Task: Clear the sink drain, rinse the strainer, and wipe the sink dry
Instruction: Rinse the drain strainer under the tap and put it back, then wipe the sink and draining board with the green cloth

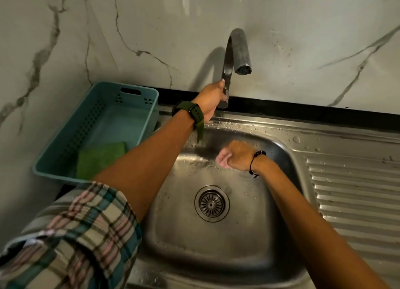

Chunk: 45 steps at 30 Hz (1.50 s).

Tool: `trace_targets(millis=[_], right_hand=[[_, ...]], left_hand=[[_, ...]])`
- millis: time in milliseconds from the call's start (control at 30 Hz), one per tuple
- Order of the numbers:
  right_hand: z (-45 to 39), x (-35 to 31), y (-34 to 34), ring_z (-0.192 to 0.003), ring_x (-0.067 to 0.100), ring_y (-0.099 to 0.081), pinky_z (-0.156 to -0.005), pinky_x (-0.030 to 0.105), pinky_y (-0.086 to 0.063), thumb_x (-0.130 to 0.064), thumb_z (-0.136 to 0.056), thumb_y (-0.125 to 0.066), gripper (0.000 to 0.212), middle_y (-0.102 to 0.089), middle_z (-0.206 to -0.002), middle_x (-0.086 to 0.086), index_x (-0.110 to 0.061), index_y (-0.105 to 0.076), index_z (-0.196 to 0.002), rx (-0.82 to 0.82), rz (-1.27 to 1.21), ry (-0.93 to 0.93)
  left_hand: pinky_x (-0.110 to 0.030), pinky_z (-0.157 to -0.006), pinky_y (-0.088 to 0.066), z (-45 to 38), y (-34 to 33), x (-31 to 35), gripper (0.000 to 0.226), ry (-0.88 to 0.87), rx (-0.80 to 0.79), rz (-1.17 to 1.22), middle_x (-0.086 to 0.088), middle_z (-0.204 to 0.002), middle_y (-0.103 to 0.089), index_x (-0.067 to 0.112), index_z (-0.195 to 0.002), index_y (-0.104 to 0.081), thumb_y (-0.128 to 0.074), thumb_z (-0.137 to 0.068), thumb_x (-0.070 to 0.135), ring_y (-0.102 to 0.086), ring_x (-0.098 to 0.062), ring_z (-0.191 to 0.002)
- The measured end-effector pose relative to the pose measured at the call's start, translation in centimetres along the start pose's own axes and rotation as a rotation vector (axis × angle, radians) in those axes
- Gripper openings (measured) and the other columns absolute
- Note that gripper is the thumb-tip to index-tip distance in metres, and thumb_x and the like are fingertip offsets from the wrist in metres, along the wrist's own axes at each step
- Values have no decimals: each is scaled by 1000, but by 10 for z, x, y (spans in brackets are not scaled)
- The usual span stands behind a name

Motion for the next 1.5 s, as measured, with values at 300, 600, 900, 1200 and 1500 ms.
trace_targets(millis=[300,600,900,1200,1500], right_hand=[[75,-66,54,-81,19,-66,-77,21,-48,6,-83,-50,24,-71,-87,6,-7,-70,-88,809,-240,395],[65,-111,-23,-99,31,-63,-87,29,-43,8,-78,-49,30,-70,-102,16,-3,-68,-99,726,-180,273],[-8,-289,-89,-112,34,-56,-95,38,-47,-4,-87,-47,29,-62,-120,20,-2,-63,-111,163,453,541],[-49,-263,-122,-129,38,-31,-101,51,-33,-5,-93,-29,42,-36,-139,23,-6,-29,-135,177,714,344],[-16,-304,-62,-103,36,-57,-70,32,-47,-8,-80,-55,15,-60,-100,21,-1,-58,-93,326,366,504]], left_hand=[[-28,-92,-45,130,47,-33,36,-149,189,-548,-7,-123,-58,12,-123,-52,-49,-88,5,-55,-21,-112],[-26,-93,-41,231,88,-73,34,-48,379,-764,-10,-123,-61,9,-120,-56,-53,-86,13,-56,-24,-114],[-32,-90,-44,290,132,-51,38,-108,678,-578,-17,-122,-58,3,-122,-52,-46,-85,2,-55,-30,-111],[-32,-107,-37,315,149,-82,54,24,722,-513,-14,-140,-46,6,-138,-39,-44,-85,0,-42,-27,-130],[-24,-101,-34,324,149,-95,52,24,730,-459,-11,-143,-42,8,-139,-37,-42,-88,2,-40,-26,-131]])
Point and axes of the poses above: each hand's wrist, its own z-axis away from the middle knuckle, its own y-axis out of the back of the hand, x = y × z, the point moved 10 cm from there along -z, towards the middle knuckle
